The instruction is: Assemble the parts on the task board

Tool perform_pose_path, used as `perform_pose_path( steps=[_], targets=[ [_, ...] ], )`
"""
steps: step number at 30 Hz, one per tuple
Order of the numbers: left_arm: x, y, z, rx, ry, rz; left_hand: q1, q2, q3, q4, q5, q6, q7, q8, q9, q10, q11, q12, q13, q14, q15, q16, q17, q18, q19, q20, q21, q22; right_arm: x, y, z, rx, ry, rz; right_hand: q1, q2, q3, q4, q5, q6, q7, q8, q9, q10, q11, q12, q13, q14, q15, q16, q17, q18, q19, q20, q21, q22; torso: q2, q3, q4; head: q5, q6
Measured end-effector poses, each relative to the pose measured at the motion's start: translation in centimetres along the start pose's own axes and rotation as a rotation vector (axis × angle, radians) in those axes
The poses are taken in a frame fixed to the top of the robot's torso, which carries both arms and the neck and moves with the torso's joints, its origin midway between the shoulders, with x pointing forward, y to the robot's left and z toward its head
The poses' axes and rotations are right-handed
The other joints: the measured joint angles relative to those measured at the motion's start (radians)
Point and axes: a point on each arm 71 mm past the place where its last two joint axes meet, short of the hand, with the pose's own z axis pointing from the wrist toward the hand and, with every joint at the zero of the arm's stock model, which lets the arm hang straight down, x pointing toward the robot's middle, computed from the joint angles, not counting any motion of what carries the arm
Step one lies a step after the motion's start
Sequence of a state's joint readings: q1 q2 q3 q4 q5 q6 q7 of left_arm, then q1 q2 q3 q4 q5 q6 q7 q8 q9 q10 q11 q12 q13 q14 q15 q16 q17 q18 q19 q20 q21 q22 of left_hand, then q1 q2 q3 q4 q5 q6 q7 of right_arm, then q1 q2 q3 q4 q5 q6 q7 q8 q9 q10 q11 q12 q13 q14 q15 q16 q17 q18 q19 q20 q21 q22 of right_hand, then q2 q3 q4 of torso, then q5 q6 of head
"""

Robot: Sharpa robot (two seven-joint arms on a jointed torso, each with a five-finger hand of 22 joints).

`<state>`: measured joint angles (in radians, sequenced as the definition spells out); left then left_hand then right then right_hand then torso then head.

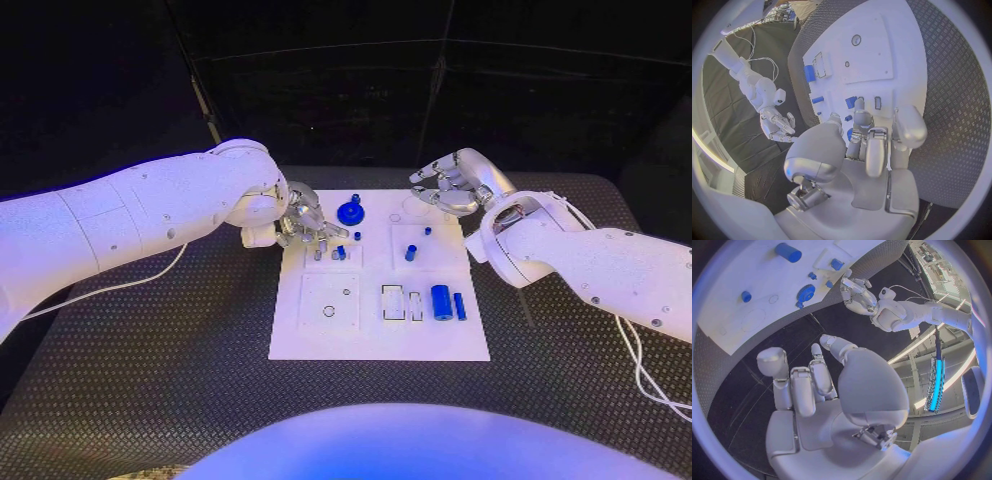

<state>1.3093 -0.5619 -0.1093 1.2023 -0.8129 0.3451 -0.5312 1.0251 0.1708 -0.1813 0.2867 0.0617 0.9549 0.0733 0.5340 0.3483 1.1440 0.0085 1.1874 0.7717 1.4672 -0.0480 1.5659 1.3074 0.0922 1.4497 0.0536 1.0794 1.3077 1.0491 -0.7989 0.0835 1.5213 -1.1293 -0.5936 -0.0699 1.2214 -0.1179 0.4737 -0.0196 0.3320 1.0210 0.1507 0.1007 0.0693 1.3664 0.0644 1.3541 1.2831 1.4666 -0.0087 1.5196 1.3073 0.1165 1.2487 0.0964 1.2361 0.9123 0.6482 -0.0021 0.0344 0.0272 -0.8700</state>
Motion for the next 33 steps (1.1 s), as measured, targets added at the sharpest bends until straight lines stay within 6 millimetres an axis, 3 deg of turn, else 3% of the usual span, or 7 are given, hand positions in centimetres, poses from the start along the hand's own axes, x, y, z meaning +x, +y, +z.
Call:
perform_pose_path(
  steps=[6, 16, 21, 33],
  targets=[
    [0.5, -0.4, 0.3, 0.005, 0.038, -0.006, -0.007, -0.007, 0.004, 0.001, 0.000, 0.012, -0.005, 0.009, 0.018, 0.039, -0.010, 0.029, 0.059, 0.000, -0.008, 0.002, 0.000, 0.000, 0.011, -0.003, 0.069, 0.000, 0.1, 0.0, 0.0, 0.000, 0.001, 0.002, 0.000, 0.000, 0.000, 0.000, 0.000, 0.000, 0.000, 0.000, 0.000, 0.000, 0.000, 0.000, 0.000, 0.000, 0.000, 0.000, 0.000, 0.000, 0.000, 0.000, 0.000, 0.000, 0.001, -0.0004, 0.0000, 0.003, -0.002],
    [0.5, -0.9, 0.6, 0.002, 0.049, -0.006, -0.007, -0.007, 0.011, -0.006, 0.000, 0.012, -0.005, 0.013, 0.024, 0.039, -0.011, 0.029, 0.056, 0.000, -0.008, 0.002, 0.000, 0.000, 0.011, -0.003, 0.069, 0.000, 0.1, 0.1, 0.1, 0.000, 0.001, 0.003, 0.000, 0.000, 0.000, 0.000, 0.000, -0.004, 0.004, 0.000, 0.000, 0.000, 0.000, 0.000, 0.000, 0.000, 0.000, 0.000, 0.001, 0.000, 0.000, 0.000, 0.000, 0.000, 0.002, -0.0006, -0.0007, 0.002, -0.003],
    [0.4, -1.0, 0.7, -0.004, 0.043, -0.001, 0.007, -0.022, 0.023, -0.018, 0.000, 0.012, -0.005, 0.013, 0.035, 0.039, -0.011, 0.029, 0.051, 0.000, -0.008, 0.002, 0.000, 0.000, 0.014, -0.007, 0.069, 0.000, 0.1, 0.1, 0.1, 0.000, 0.002, 0.003, 0.000, 0.000, 0.000, 0.000, 0.000, -0.004, 0.004, 0.000, 0.000, 0.000, 0.000, 0.000, 0.000, 0.000, 0.000, 0.000, 0.001, 0.000, 0.000, 0.000, 0.000, 0.000, 0.002, -0.0003, -0.0007, 0.003, -0.003],
    [0.0, -1.2, 1.1, -0.023, 0.023, 0.023, 0.032, -0.027, 0.048, -0.032, 0.000, 0.001, -0.002, 0.013, 0.047, 0.029, -0.008, 0.019, 0.041, 0.000, -0.007, 0.002, 0.000, 0.000, 0.014, -0.007, 0.057, 0.000, 0.2, 0.2, 0.1, -0.001, 0.004, 0.005, 0.000, 0.000, -0.003, -0.003, 0.005, -0.004, 0.004, 0.000, 0.000, 0.000, 0.000, 0.000, 0.000, 0.000, 0.000, 0.000, 0.000, 0.000, 0.000, 0.000, 0.000, 0.000, 0.002, -0.0003, -0.0007, 0.005, -0.003]
  ],
)
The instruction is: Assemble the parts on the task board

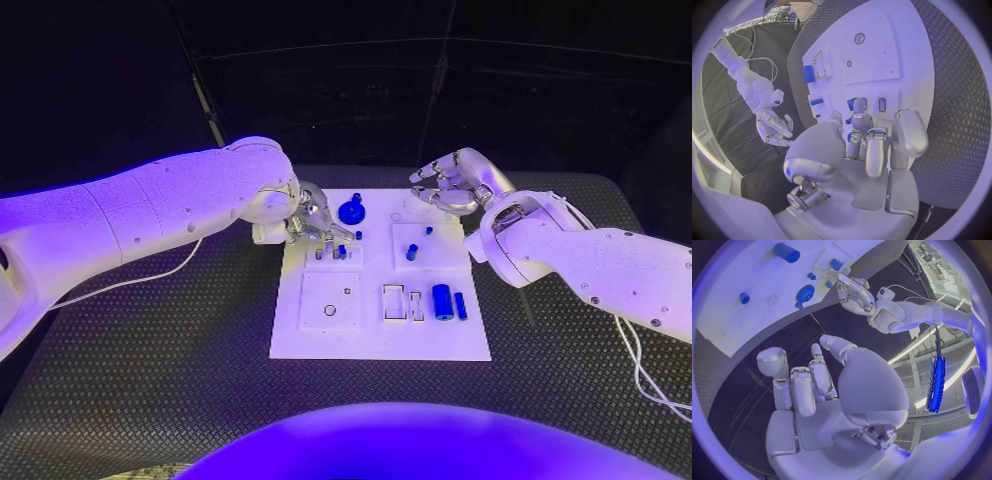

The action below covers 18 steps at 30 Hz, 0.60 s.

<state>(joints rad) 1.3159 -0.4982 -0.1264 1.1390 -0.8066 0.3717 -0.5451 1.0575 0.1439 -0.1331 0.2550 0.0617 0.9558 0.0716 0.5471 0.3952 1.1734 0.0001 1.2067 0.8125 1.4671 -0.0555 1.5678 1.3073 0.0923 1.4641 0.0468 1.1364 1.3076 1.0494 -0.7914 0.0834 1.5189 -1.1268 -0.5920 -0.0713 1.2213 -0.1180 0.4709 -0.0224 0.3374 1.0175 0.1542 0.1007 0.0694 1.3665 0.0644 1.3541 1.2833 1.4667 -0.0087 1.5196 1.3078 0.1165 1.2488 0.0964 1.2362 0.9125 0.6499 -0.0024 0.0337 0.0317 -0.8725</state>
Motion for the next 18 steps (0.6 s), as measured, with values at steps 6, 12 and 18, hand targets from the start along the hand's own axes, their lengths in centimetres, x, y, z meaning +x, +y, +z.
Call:
perform_pose_path(
  steps=[6, 12, 18],
  targets=[
    [-0.08, -0.28, 0.22, -0.006, -0.008, 0.011, 0.005, -0.005, 0.011, -0.003, 0.000, -0.025, 0.011, -0.013, 0.001, -0.016, 0.009, -0.014, -0.017, 0.000, 0.000, 0.000, 0.000, 0.000, 0.000, 0.000, -0.007, 0.000, 0.04, 0.04, 0.00, 0.000, 0.001, 0.001, 0.000, 0.000, 0.000, 0.000, 0.000, 0.000, 0.000, 0.000, 0.000, 0.000, 0.000, 0.000, 0.000, 0.000, 0.000, 0.000, 0.000, 0.000, 0.000, 0.000, 0.000, 0.000, 0.000, -0.0002, -0.0001, 0.001, 0.000],
    [0.02, -0.74, 0.54, -0.008, -0.011, 0.019, 0.009, -0.009, 0.018, -0.004, 0.000, -0.038, 0.016, -0.025, -0.003, -0.020, 0.012, -0.014, -0.019, 0.000, 0.000, 0.000, 0.000, 0.000, 0.000, 0.000, -0.012, 0.000, 0.09, 0.09, 0.02, -0.001, 0.003, 0.002, 0.000, 0.000, 0.000, 0.000, 0.000, 0.000, 0.000, 0.000, 0.000, 0.000, 0.000, 0.000, 0.000, 0.000, 0.000, 0.000, 0.000, 0.000, 0.000, 0.000, 0.000, 0.000, 0.000, 0.0001, -0.0002, 0.000, 0.000],
    [0.01, -0.87, 0.78, -0.012, -0.014, 0.021, 0.019, -0.019, 0.026, -0.012, 0.000, -0.041, 0.019, -0.039, -0.007, -0.023, 0.016, -0.014, -0.018, 0.000, 0.000, 0.000, 0.000, 0.000, 0.003, 0.003, -0.012, 0.000, 0.15, 0.15, 0.03, -0.001, 0.005, 0.003, 0.000, 0.000, 0.000, 0.000, 0.000, 0.000, 0.000, 0.000, 0.000, 0.000, 0.000, 0.000, 0.000, 0.000, 0.000, 0.000, 0.000, 0.000, 0.000, 0.000, 0.000, 0.000, 0.000, 0.0003, -0.0008, 0.000, 0.000]
  ],
)
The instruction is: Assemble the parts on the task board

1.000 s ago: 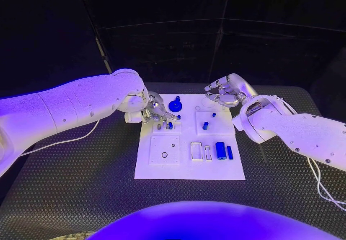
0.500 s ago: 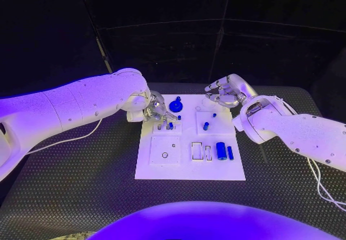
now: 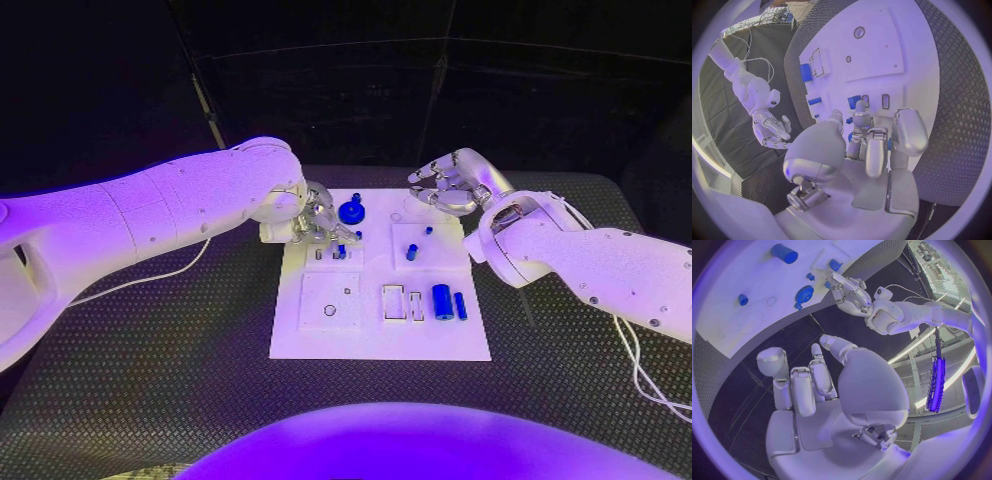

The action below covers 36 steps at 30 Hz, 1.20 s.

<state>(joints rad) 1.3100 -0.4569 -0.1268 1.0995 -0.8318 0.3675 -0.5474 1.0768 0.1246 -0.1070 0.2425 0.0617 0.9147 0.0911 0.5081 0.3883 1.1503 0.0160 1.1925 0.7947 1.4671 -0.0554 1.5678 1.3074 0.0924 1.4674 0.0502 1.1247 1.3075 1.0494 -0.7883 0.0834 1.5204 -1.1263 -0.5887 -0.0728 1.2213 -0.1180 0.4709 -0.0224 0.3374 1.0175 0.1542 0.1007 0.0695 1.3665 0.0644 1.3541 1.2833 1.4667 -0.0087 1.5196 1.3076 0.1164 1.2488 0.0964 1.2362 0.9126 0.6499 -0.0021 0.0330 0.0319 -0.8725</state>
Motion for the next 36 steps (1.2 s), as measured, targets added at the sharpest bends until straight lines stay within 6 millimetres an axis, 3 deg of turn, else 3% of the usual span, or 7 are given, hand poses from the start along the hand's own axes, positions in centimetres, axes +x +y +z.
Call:
perform_pose_path(
  steps=[14, 23, 36],
  targets=[
    [-0.11, -0.01, 0.21, -0.011, -0.008, 0.011, 0.021, -0.013, 0.016, -0.016, 0.000, 0.000, 0.000, -0.008, -0.002, 0.000, 0.000, 0.000, 0.005, 0.000, 0.000, 0.000, 0.000, 0.000, 0.000, 0.000, 0.000, 0.000, 0.07, 0.07, 0.00, 0.000, 0.004, 0.001, 0.000, 0.000, 0.000, 0.000, 0.000, 0.000, 0.000, 0.000, 0.000, 0.000, 0.000, 0.000, 0.000, 0.000, 0.000, 0.000, 0.000, 0.000, 0.000, 0.000, 0.000, 0.000, 0.000, -0.0002, 0.0007, -0.001, 0.000],
    [0.02, -0.27, 0.36, -0.014, -0.008, 0.025, 0.063, -0.041, 0.032, -0.048, 0.000, 0.008, 0.000, -0.015, -0.003, 0.000, 0.000, 0.000, 0.011, 0.000, 0.000, 0.000, 0.000, 0.000, -0.003, 0.003, 0.000, 0.000, 0.12, 0.11, 0.01, -0.001, 0.007, 0.002, 0.004, -0.004, -0.003, 0.003, 0.000, 0.000, 0.000, 0.000, -0.001, 0.000, 0.000, 0.000, 0.000, 0.000, 0.000, 0.000, 0.000, 0.000, 0.000, 0.000, 0.000, 0.000, 0.000, -0.0003, 0.0007, -0.001, 0.000],
    [0.25, -0.41, 0.62, -0.021, 0.000, 0.045, 0.067, -0.044, 0.037, -0.054, 0.000, 0.011, -0.004, -0.019, -0.003, 0.000, 0.000, 0.000, 0.011, 0.000, 0.000, 0.000, 0.000, 0.000, -0.003, 0.003, 0.000, 0.000, 0.20, 0.17, 0.02, -0.002, 0.011, 0.003, 0.004, -0.004, -0.003, 0.003, 0.000, 0.000, 0.000, 0.000, -0.001, 0.000, 0.000, 0.000, 0.000, 0.000, 0.000, 0.000, 0.000, 0.000, 0.000, 0.000, 0.000, 0.000, 0.000, 0.0000, 0.0008, 0.000, 0.000]
  ],
)
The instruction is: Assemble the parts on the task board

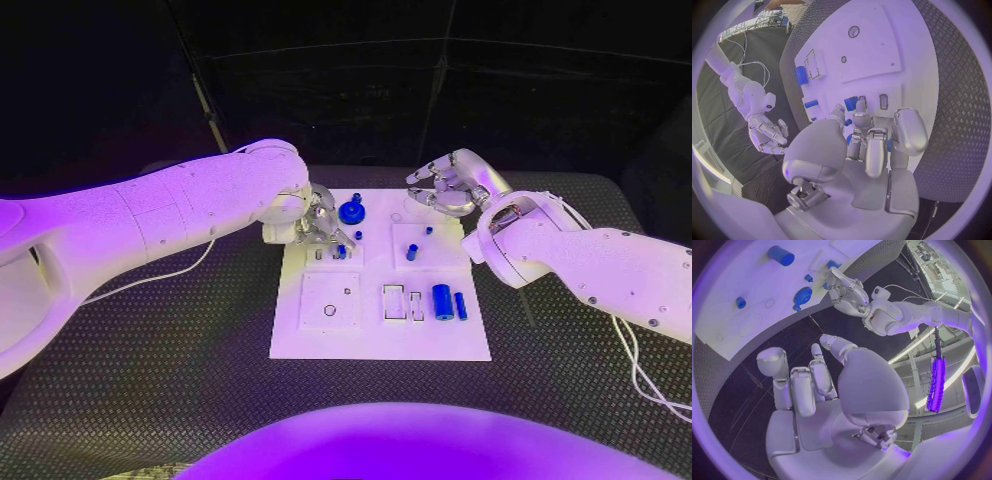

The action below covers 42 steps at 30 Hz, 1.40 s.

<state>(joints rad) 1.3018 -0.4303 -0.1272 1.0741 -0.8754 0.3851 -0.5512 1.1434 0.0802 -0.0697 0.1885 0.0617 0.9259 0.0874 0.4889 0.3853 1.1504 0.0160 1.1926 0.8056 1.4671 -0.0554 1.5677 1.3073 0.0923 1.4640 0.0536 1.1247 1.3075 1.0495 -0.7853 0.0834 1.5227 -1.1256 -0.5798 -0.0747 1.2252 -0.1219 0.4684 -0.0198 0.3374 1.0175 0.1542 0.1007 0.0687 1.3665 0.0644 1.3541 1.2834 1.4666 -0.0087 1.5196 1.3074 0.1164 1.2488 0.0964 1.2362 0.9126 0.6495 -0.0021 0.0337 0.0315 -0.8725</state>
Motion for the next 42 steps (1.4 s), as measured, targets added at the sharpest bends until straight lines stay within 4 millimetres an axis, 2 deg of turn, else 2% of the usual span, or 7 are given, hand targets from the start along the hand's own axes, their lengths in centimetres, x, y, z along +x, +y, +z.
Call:
perform_pose_path(
  steps=[11, 14, 19, 25, 27, 36, 42],
  targets=[
    [0.03, -0.08, 0.10, -0.005, 0.000, 0.011, 0.005, -0.005, 0.005, -0.005, 0.000, 0.011, -0.003, 0.000, 0.000, 0.000, 0.000, 0.000, 0.001, 0.000, 0.000, 0.000, 0.000, 0.000, 0.000, 0.000, 0.000, 0.000, 0.05, 0.03, 0.02, 0.000, 0.002, 0.000, 0.000, 0.000, 0.000, 0.000, 0.000, 0.000, 0.000, 0.000, 0.000, 0.000, 0.000, 0.000, 0.000, 0.000, 0.000, 0.000, 0.000, 0.000, 0.000, 0.000, 0.000, 0.000, 0.000, 0.0000, 0.0000, 0.000, 0.000],
    [0.04, -0.09, 0.11, -0.006, -0.001, 0.012, 0.017, 0.008, 0.016, -0.016, 0.000, 0.013, -0.005, 0.000, 0.001, 0.000, 0.000, 0.000, 0.004, 0.000, 0.000, 0.000, 0.000, 0.000, 0.000, 0.000, 0.000, 0.000, 0.07, 0.03, 0.03, 0.000, 0.003, 0.000, 0.000, 0.000, 0.000, 0.000, 0.000, 0.000, 0.000, 0.000, 0.000, 0.000, 0.000, 0.000, 0.000, 0.000, 0.000, 0.000, 0.000, 0.000, 0.000, 0.000, 0.000, 0.000, 0.000, 0.0000, 0.0000, 0.000, 0.000],
    [0.08, -0.17, 0.10, -0.005, -0.001, 0.014, 0.079, 0.020, 0.058, -0.058, 0.000, 0.018, -0.011, 0.000, 0.005, 0.004, -0.004, 0.000, 0.008, 0.000, 0.000, 0.000, 0.000, 0.000, 0.000, 0.000, 0.000, 0.000, 0.12, 0.07, 0.06, -0.001, 0.005, 0.001, 0.000, 0.000, 0.000, 0.000, 0.000, 0.000, 0.000, 0.000, 0.000, 0.000, 0.000, 0.000, 0.000, 0.000, 0.000, 0.000, 0.000, 0.000, 0.000, 0.000, 0.000, 0.000, 0.000, 0.0000, 0.0000, 0.000, 0.000],
    [0.11, -0.37, 0.02, 0.002, -0.003, 0.013, 0.164, 0.024, 0.148, -0.141, -0.004, 0.023, -0.016, 0.000, 0.011, 0.002, -0.013, -0.016, 0.009, 0.000, -0.007, 0.000, 0.000, 0.000, 0.005, -0.005, 0.004, 0.000, 0.16, 0.07, 0.09, -0.001, 0.006, 0.001, 0.000, 0.000, 0.000, 0.000, 0.000, 0.000, 0.000, 0.000, 0.000, 0.000, 0.000, 0.000, 0.000, 0.000, 0.000, 0.000, 0.000, 0.000, 0.000, 0.000, 0.000, 0.000, 0.000, -0.0002, 0.0002, 0.001, 0.000],
    [0.11, -0.39, -0.01, 0.003, -0.004, 0.010, 0.180, 0.024, 0.162, -0.137, -0.007, 0.023, -0.015, 0.004, 0.012, 0.001, -0.014, -0.019, 0.009, 0.000, -0.007, 0.000, 0.000, 0.000, 0.002, -0.009, 0.004, 0.000, 0.17, 0.07, 0.10, -0.001, 0.007, 0.001, 0.000, 0.000, 0.000, 0.000, 0.006, 0.000, 0.000, 0.000, 0.000, 0.000, 0.000, 0.000, 0.001, 0.000, 0.000, 0.000, 0.000, 0.000, 0.000, 0.000, 0.000, 0.000, 0.000, -0.0003, 0.0005, 0.001, 0.000],
    [0.32, -0.28, -0.04, 0.009, -0.006, -0.001, 0.181, -0.003, 0.226, -0.081, -0.007, 0.007, -0.018, 0.027, 0.055, 0.001, -0.014, -0.042, 0.001, 0.000, -0.007, 0.000, 0.000, 0.000, 0.002, -0.009, 0.004, 0.000, 0.19, 0.03, 0.13, 0.000, 0.009, 0.000, 0.000, 0.000, 0.000, 0.000, 0.006, 0.000, 0.000, 0.000, 0.000, 0.000, 0.000, 0.000, 0.002, 0.000, 0.000, 0.000, 0.000, 0.000, 0.000, 0.000, 0.000, 0.001, -0.001, -0.0003, 0.0006, 0.002, 0.000],
    [0.52, 0.10, -0.17, 0.011, -0.010, -0.010, 0.132, -0.045, 0.324, -0.099, 0.003, 0.003, -0.021, 0.043, 0.076, 0.017, -0.016, -0.042, 0.006, 0.000, -0.007, 0.000, 0.000, 0.000, 0.002, -0.009, 0.004, 0.000, 0.19, 0.01, 0.14, 0.001, 0.010, 0.000, 0.000, 0.000, 0.000, 0.000, 0.006, 0.000, 0.000, 0.000, 0.000, 0.000, 0.000, 0.000, 0.002, 0.000, 0.000, 0.000, 0.000, 0.000, 0.000, 0.000, 0.000, 0.001, -0.001, -0.0003, 0.0009, 0.002, 0.000]
  ],
)
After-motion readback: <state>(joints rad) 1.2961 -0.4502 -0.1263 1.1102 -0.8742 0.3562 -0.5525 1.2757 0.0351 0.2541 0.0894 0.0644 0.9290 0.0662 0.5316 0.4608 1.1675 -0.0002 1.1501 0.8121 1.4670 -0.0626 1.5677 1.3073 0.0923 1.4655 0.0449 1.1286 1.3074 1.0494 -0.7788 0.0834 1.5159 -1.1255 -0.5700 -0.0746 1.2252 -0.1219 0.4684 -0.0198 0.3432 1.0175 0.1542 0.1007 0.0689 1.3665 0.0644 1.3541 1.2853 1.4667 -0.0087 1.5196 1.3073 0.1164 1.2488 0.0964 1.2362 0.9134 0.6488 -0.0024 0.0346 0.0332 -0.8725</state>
